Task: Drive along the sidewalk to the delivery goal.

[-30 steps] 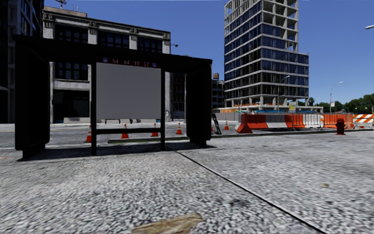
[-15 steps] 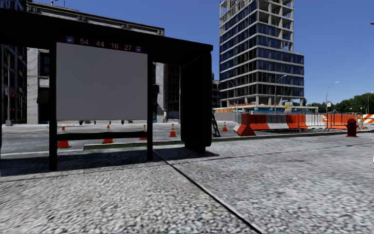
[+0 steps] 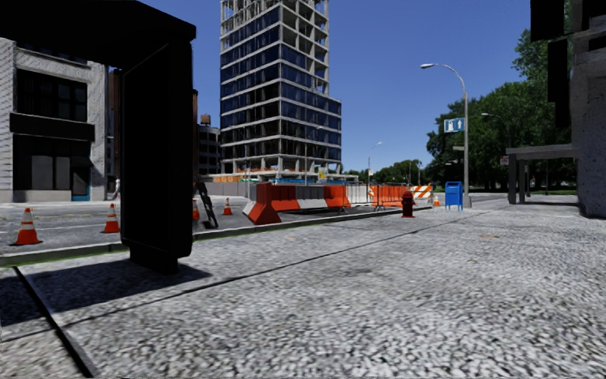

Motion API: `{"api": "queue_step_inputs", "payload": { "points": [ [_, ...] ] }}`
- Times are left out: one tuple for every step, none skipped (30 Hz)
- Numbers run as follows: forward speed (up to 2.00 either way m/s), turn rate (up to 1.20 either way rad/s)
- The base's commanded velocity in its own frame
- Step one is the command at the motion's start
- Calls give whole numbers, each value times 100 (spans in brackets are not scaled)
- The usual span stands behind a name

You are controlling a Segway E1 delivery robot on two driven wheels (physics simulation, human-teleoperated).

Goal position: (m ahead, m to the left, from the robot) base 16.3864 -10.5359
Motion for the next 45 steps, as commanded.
{"api": "queue_step_inputs", "payload": {
  "points": [
    [200,-102],
    [200,-102],
    [200,-102],
    [200,-102],
    [200,-102],
    [200,-102],
    [200,-102],
    [200,-102],
    [200,-102],
    [200,-102],
    [200,-59],
    [200,-16],
    [200,-9],
    [200,-6],
    [200,-2],
    [200,-1],
    [200,-1],
    [200,0],
    [200,0],
    [200,0],
    [200,0],
    [200,0],
    [200,0],
    [200,0],
    [200,0],
    [200,0],
    [200,0],
    [200,0],
    [200,0],
    [200,0],
    [200,0],
    [200,0],
    [200,0],
    [200,0],
    [200,0],
    [200,0],
    [200,0],
    [200,0],
    [200,0],
    [200,0],
    [200,0],
    [200,0],
    [200,0],
    [200,0],
    [200,0]
  ]
}}
